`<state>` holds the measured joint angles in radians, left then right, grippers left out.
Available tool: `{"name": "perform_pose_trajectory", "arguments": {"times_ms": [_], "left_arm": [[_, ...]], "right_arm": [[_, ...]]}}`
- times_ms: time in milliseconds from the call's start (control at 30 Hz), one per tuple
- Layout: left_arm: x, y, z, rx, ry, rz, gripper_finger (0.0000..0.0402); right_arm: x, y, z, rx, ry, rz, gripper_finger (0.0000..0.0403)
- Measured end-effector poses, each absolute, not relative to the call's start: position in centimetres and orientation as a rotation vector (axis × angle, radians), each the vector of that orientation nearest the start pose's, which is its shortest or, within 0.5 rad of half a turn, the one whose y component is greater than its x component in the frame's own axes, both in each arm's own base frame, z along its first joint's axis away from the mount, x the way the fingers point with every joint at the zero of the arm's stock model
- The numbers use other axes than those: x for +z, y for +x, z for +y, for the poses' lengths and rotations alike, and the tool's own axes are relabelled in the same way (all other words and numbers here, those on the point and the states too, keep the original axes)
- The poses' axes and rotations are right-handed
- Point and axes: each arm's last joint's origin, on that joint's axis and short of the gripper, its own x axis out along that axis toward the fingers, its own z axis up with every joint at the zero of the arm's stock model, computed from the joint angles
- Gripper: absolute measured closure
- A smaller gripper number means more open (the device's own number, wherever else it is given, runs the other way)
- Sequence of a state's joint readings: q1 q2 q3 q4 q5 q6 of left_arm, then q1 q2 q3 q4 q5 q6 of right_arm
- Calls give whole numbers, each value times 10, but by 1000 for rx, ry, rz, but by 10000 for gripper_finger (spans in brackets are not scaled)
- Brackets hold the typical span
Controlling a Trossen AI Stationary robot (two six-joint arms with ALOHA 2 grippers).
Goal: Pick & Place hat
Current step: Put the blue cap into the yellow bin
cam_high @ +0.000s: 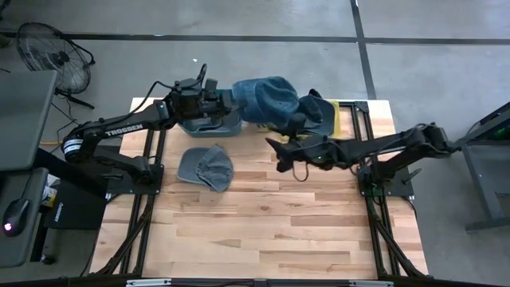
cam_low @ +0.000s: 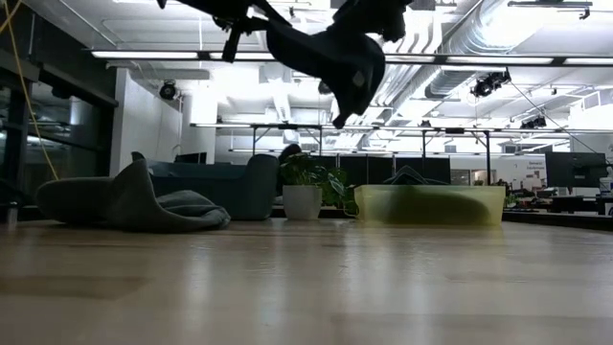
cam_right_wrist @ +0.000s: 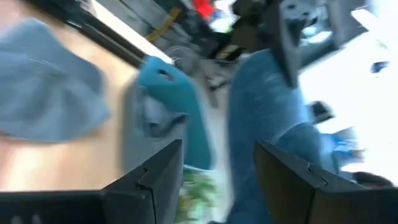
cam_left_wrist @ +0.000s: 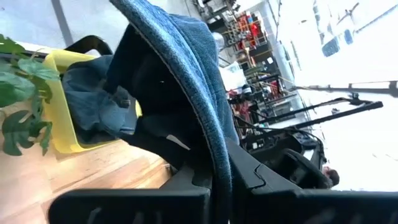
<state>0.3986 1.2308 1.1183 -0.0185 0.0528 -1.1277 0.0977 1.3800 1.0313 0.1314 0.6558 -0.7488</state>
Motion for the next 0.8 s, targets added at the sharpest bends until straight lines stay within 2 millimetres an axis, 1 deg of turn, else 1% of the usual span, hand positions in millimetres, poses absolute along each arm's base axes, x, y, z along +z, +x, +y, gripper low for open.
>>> {"name": "perform_pose_trajectory", "arguments": {"times_ms": [167,400,600,800], "left_arm": [[367,262,108,383,-1151,-68,396],[369,261,108,363,-1168,-73,396],[369,261,108,354,-1170,-70,396],[369,262,107,334,-1178,-61,396]], "right_arm": [[307,328,19,-576,-962,416,212],[291,346,19,-639,-1107,461,212],[284,354,16,-670,-1183,488,212],[285,356,4,-715,-1226,502,212]]}}
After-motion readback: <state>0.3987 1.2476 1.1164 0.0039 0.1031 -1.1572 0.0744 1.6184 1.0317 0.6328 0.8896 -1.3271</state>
